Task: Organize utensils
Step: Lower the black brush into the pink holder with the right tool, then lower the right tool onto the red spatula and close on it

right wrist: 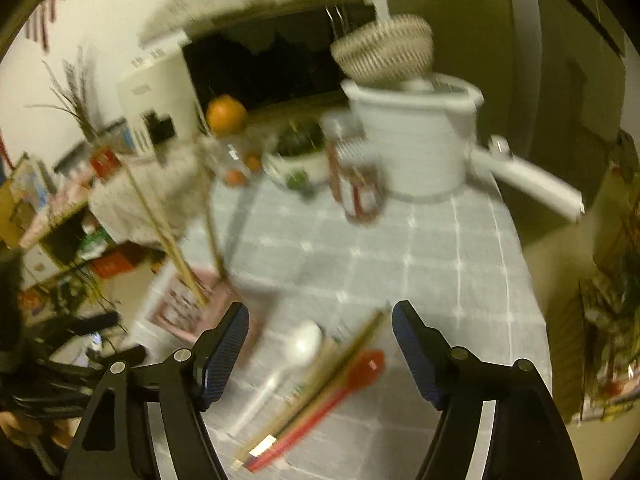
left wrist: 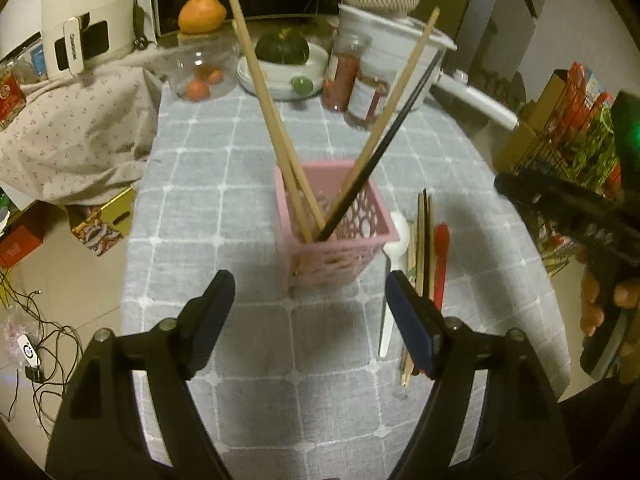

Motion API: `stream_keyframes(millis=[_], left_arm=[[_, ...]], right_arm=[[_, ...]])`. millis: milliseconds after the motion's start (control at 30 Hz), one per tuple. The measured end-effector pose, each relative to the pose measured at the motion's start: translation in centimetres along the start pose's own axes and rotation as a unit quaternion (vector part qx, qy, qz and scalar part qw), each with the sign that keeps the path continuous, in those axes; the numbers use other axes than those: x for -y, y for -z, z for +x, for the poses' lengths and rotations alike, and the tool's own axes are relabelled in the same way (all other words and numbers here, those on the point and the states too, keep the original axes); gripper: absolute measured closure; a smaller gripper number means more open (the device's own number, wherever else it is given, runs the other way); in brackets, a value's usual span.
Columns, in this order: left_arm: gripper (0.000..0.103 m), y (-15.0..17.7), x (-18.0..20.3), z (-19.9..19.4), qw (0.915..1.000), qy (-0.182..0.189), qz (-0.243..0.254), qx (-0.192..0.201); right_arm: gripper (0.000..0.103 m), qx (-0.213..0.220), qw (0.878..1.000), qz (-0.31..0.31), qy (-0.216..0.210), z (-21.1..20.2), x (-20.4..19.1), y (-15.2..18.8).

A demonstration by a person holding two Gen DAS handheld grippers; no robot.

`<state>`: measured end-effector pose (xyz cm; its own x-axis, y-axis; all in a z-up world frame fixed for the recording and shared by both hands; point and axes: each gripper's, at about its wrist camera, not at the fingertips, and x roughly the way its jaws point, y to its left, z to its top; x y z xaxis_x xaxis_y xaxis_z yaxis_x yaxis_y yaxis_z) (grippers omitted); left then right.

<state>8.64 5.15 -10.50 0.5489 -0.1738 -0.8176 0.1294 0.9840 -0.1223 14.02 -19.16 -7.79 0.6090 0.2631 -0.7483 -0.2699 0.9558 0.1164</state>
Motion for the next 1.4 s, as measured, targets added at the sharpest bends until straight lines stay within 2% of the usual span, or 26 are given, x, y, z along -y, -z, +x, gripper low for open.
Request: stream_keyframes(millis=[167,400,600,767,900,1000,1033,1133,1167,1233,1300,1400], left_arm=[[0.025,0.3,0.1,0.7,0.9999,0.003,-0.001,-0.015],[0.025,0.4,0.5,1.3,0.9994,0.008,0.005,-0.033],[0.025,0.4,1.0,1.5,0.999,0.018,0.015,-0.038],[0.025,0.6,1.2,1.6,0.9984,0.024,0.025,-0.045],[0.025,0.7,1.3,1.8,0.998,0.028,0.025,-0.05],[0.025,0.7,1.4,1.8,0.9979,0.032,0.023,-0.05],[0.025,0.7,1.4,1.8,0.9979,0.033,0.024,-0.05],[0.026,0.8,1.6,1.7,0.998,0.033,0.027,-0.047],[0.026,0.8,1.7,1.7,0.9981,0.032,0.027,-0.045],[0.029,0.8,1.6,1.7,0.998,0.035,0.025,-0.045],[0.037,0.8,1.5,1.7,0.9979,0.039,0.025,-0.046],[0.047,0.9,1.9,1.7,0.997,0.051,0.031,-0.05]], right_arm=[[0.028,-0.076,0.996,-0.002,0.046,3.7,1.8,2.8],[0.028,-0.147,0.988,0.031,0.045,7.0,3.9,5.0],[0.029,-0.172,0.984,0.03,0.033,9.0,3.3,5.2],[0.04,-0.182,0.982,0.038,0.027,10.8,2.8,5.1],[0.045,-0.171,0.984,0.047,0.031,11.2,3.0,4.9],[0.052,-0.166,0.984,0.054,0.034,11.4,3.1,4.7],[0.057,-0.165,0.984,0.056,0.035,11.4,3.1,4.6],[0.086,-0.169,0.984,0.055,0.023,11.6,3.1,4.5],[0.086,-0.17,0.984,0.056,0.019,11.6,3.1,4.6],[0.088,-0.169,0.984,0.052,0.019,11.4,3.1,4.6],[0.096,-0.167,0.984,0.054,0.013,11.0,3.1,4.4],[0.098,-0.164,0.985,0.057,0.004,10.1,3.5,4.1]])
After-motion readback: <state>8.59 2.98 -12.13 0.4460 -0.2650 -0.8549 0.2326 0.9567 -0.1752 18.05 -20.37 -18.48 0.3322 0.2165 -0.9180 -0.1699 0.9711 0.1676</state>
